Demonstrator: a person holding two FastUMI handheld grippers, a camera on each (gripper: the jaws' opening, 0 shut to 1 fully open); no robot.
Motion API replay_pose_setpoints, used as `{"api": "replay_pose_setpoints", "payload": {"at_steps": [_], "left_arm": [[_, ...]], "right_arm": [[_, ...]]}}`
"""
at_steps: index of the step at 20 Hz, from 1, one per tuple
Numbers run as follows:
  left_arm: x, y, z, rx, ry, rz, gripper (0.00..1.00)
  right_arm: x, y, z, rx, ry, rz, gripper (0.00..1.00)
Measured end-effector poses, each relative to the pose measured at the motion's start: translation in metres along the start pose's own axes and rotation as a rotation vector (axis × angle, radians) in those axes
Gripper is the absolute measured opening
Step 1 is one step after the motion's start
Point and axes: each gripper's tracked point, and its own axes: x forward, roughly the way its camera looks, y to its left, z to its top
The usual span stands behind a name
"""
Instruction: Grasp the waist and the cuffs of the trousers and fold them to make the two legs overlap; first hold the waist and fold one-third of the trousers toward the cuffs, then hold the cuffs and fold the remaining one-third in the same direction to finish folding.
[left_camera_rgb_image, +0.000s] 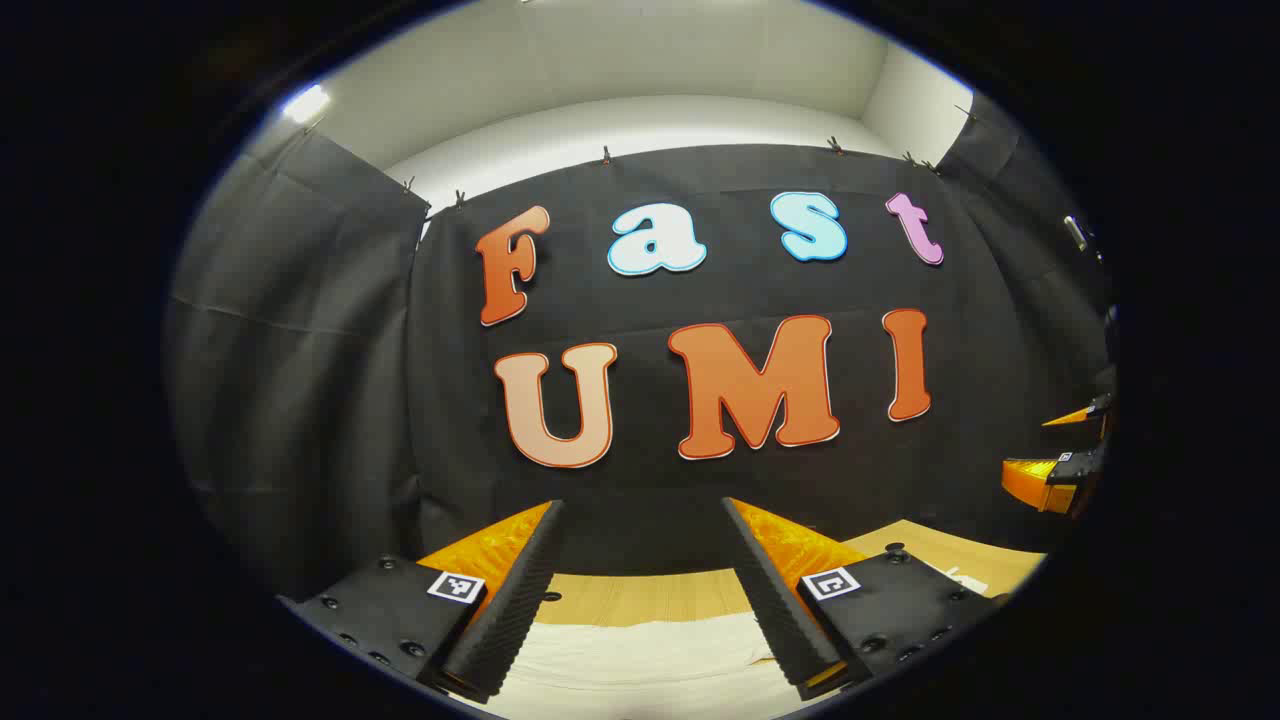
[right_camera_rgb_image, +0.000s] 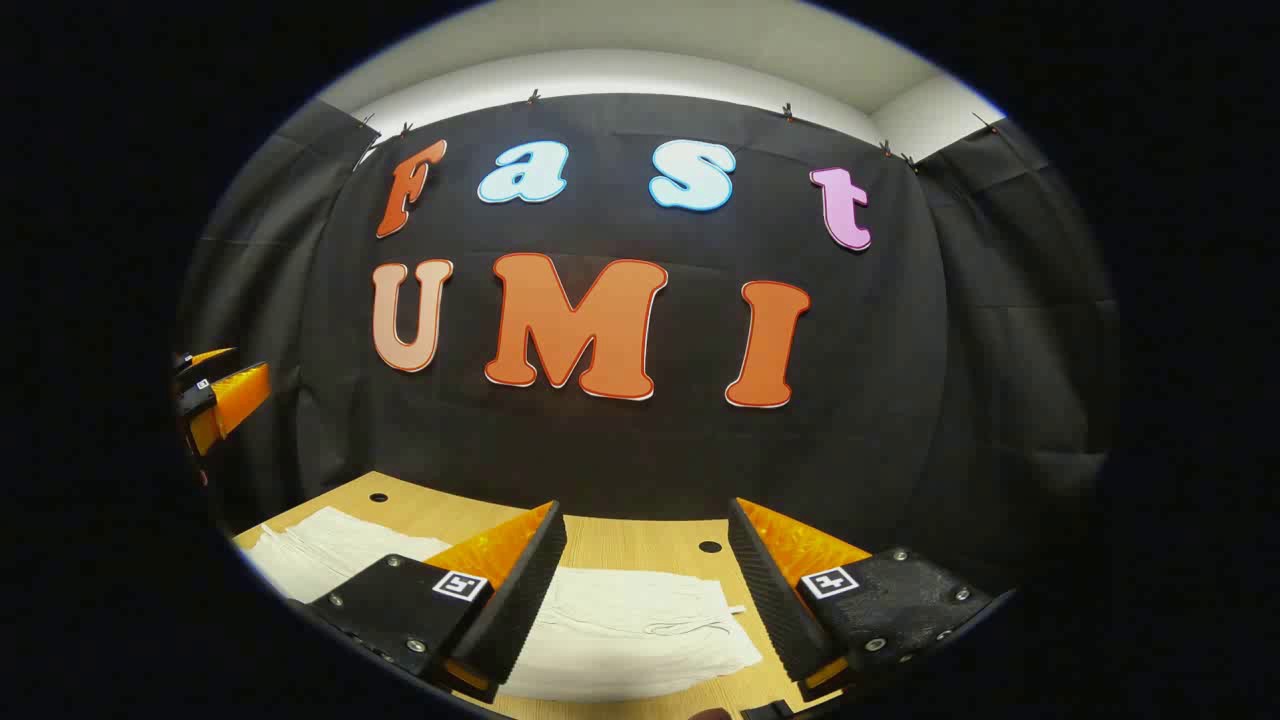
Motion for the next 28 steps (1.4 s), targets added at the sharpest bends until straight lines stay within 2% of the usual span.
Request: {"api": "replay_pose_setpoints", "payload": {"at_steps": [2,9,17,21,28], "left_arm": [[-0.001,0.005,0.0,0.002,0.001,0.009,0.97],[-0.002,0.023,-0.004,0.01,-0.004,0.015,0.99],[0.011,0.07,-0.021,0.006,0.021,0.03,0.99],[0.02,0.102,-0.051,-0.003,0.081,0.046,0.98],[0.023,0.157,-0.126,-0.07,0.263,0.053,0.99]], "right_arm": [[0.0,0.004,0.0,0.007,0.002,0.008,0.98],[0.002,0.02,0.0,0.011,0.007,0.017,0.98],[0.009,0.039,-0.002,0.02,0.03,-0.023,0.98],[0.013,0.043,-0.011,0.051,0.066,-0.068,0.98],[0.012,0.031,-0.038,0.075,0.177,-0.171,0.98]]}}
